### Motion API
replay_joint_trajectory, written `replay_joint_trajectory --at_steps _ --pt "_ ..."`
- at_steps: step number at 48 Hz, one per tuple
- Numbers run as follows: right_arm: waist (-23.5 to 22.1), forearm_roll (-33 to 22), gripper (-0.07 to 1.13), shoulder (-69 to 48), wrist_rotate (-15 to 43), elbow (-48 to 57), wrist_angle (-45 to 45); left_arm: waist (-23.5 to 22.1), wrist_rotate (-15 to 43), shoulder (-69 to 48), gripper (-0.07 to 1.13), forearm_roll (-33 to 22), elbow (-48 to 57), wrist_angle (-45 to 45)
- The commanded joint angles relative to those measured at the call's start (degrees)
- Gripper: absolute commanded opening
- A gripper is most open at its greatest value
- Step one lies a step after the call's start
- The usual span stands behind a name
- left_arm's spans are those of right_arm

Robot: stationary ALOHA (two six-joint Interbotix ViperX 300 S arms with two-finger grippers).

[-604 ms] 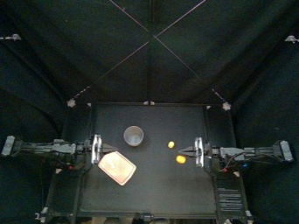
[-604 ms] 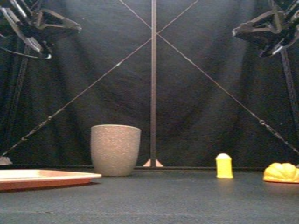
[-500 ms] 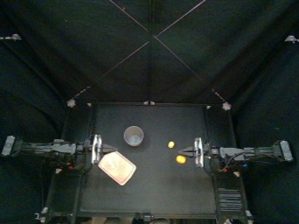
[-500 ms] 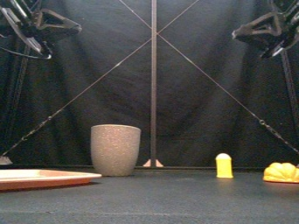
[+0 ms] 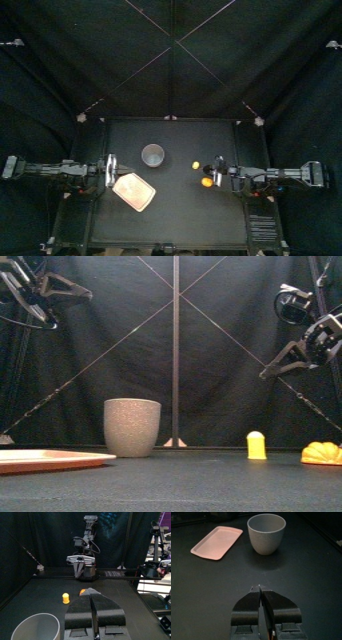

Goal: Pick the yellow can then place it in the grey bowl
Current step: Pick the yellow can

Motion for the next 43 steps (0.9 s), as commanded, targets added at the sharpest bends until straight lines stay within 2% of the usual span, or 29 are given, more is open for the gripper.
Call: replay_joint_trajectory --at_steps 1,7,11,28,43 --pt "-1.1 2.3 0.61 0.2 0.0 -1.1 -0.5 0.3 0.1 0.3 0.05 0.0 -0.9 -1.1" --pt "-2.9 5.4 0.93 0.4 0.0 -0.7 -0.6 0.8 0.1 0.3 0.05 0.1 -0.8 -1.3" --pt "-4.0 5.8 1.06 1.4 -0.2 -0.3 -0.4 1.1 0.1 0.3 0.05 0.0 -0.8 -1.3" --pt "-6.7 6.5 1.05 10.7 0.1 -1.7 0.0 1.4 0.1 0.4 0.05 0.2 -0.6 -1.3" --pt "-8.3 6.5 1.05 22.8 -0.1 -7.3 0.0 1.6 0.1 0.4 0.05 0.3 0.2 -1.3"
